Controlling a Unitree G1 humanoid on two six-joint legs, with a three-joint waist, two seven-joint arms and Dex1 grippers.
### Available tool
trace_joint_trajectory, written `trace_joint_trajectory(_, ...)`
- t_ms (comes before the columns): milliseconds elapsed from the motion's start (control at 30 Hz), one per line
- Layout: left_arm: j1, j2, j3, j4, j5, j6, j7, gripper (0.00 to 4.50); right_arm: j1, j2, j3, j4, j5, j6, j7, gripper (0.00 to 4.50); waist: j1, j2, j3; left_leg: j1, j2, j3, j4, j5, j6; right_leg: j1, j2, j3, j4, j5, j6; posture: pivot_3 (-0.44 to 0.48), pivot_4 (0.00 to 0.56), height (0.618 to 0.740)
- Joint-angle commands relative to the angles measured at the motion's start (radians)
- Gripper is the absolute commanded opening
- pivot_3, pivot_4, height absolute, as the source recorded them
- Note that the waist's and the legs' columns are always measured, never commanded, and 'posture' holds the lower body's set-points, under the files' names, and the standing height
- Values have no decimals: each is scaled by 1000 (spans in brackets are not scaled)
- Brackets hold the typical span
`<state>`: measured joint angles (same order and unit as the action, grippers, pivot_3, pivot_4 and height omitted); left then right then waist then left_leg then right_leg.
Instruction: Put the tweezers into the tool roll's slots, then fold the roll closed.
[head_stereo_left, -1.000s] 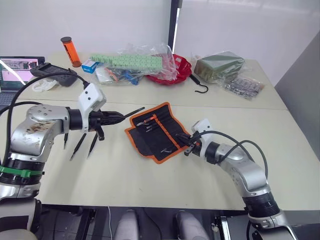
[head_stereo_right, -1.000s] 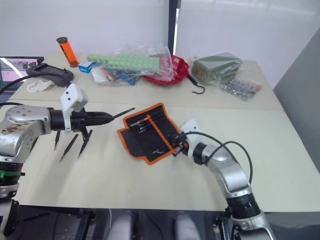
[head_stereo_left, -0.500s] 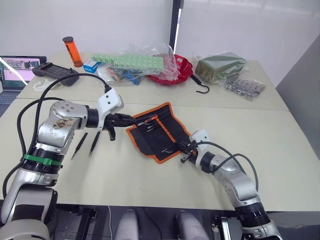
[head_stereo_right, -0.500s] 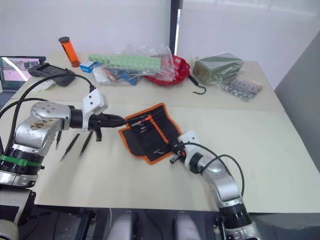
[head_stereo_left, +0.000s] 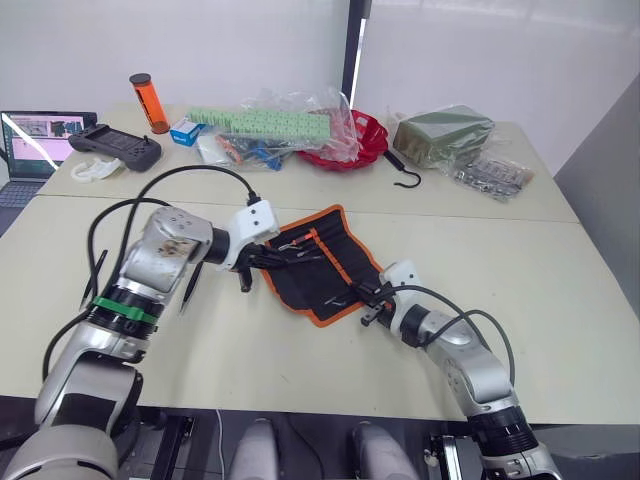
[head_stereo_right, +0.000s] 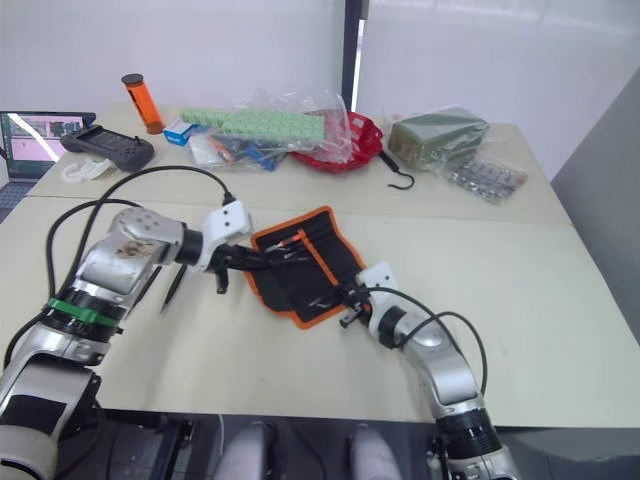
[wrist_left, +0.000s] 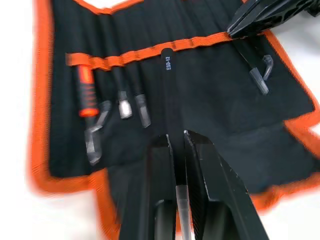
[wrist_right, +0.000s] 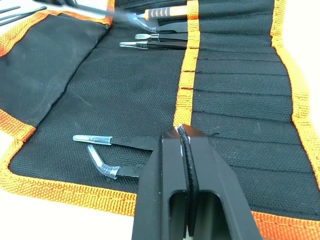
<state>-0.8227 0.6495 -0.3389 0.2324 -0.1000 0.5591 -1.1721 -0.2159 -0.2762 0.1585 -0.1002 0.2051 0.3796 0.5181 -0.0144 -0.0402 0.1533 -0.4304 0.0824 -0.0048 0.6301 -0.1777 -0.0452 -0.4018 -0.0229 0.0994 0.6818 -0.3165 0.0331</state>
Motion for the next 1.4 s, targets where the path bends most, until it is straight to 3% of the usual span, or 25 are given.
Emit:
trace_joint_trajectory(33, -53, -26, 4, 3, 15, 70, 24, 0, 15, 2, 15, 19, -21, 10, -6, 11, -1, 0, 0, 0, 0, 0, 0, 0, 0, 0, 0, 0, 0, 0, 0, 0, 150, 738)
trace_joint_trajectory(467, -88, -25, -34, 26, 57, 189, 16, 0, 29, 8, 22, 7, -17, 13, -13, 11, -3, 0, 0, 0, 0, -1, 0, 0, 0, 0, 0, 0, 2, 0, 0, 0, 150, 738)
trace_joint_trajectory(767, -121, -78, -35, 67, 70, 211, 41, 0, 21, 12, 24, 23, -17, 9, -12, 11, -4, 0, 0, 0, 0, -1, 0, 0, 0, 0, 0, 0, 2, 0, 0, 0, 150, 738)
trace_joint_trajectory(1067, -151, -109, -50, 112, 86, 190, 49, 0, 24, 9, 26, 24, -19, 10, -8, 11, -3, 0, 0, 0, 0, -2, 0, 0, 0, 1, 0, 0, 2, 0, 0, 0, 150, 738)
trace_joint_trajectory(1400, -212, -204, -65, 249, 127, 105, 73, 0, 16, 17, 49, 26, -28, 19, -4, 11, -4, 0, 0, 0, -1, -2, 1, 0, 0, 1, 0, 0, 2, 0, 0, 0, 150, 738)
